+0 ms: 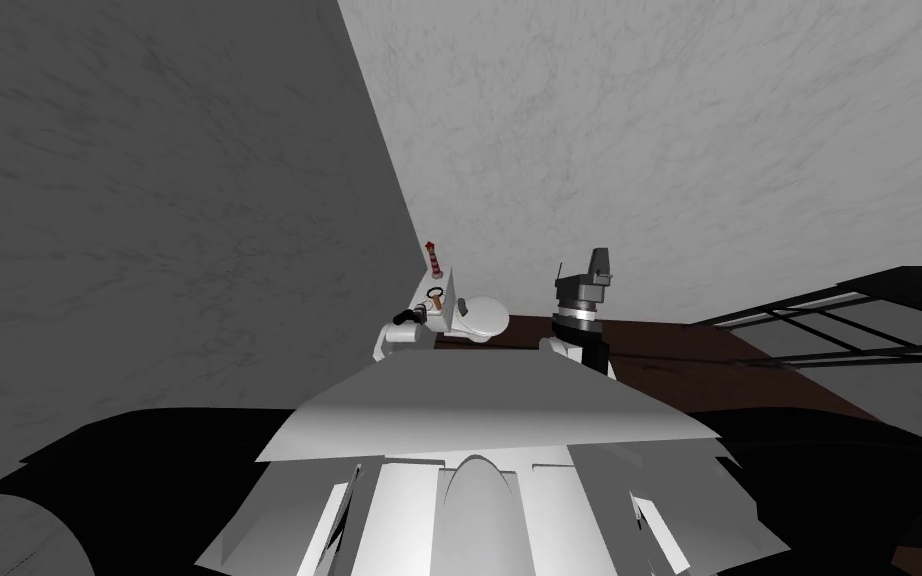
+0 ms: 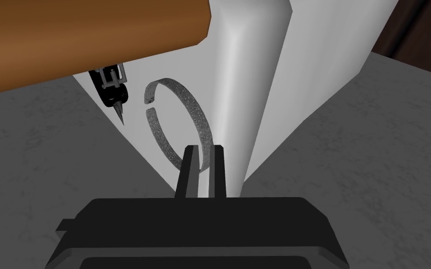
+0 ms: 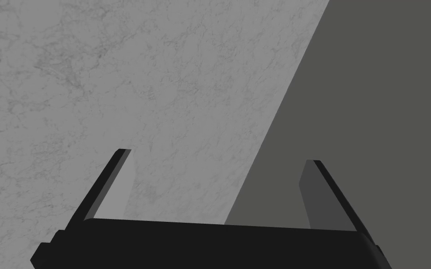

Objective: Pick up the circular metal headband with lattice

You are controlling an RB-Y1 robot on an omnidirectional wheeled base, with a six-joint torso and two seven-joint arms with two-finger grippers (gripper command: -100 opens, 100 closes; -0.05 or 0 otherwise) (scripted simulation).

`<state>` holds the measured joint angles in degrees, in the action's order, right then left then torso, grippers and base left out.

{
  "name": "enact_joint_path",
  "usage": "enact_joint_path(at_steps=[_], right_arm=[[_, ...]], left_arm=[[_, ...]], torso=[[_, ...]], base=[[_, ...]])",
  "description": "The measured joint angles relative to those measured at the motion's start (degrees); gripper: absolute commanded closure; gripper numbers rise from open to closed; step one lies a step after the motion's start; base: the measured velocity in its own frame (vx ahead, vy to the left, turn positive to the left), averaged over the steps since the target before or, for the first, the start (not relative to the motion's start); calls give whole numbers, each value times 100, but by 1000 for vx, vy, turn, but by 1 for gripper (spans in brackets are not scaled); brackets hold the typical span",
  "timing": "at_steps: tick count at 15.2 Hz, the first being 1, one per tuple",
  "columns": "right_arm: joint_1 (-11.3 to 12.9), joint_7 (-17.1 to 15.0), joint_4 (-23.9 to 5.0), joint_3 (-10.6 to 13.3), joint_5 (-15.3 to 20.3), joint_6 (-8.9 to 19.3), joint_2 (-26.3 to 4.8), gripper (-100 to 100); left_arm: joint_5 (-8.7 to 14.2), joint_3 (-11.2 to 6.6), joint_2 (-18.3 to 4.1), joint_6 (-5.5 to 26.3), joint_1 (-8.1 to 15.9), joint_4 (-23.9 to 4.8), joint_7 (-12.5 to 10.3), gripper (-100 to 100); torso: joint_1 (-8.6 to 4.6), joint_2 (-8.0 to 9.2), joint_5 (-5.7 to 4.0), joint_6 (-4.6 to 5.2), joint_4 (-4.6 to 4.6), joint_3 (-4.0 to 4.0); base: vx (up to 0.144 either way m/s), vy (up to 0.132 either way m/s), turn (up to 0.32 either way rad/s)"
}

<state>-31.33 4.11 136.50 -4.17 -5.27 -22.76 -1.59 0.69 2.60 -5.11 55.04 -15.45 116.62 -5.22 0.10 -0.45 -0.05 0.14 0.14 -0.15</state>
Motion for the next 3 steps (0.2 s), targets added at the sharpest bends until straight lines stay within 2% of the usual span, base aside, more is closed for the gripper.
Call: enact_joint_path(at_steps=[3], right_arm=[[0, 0, 0, 0, 0, 0, 0, 0]], left_arm=[[7, 0, -20, 96, -28, 231, -4, 100]], torso=[[3, 1, 1, -2, 0, 0]], base=[[-24, 1, -9]])
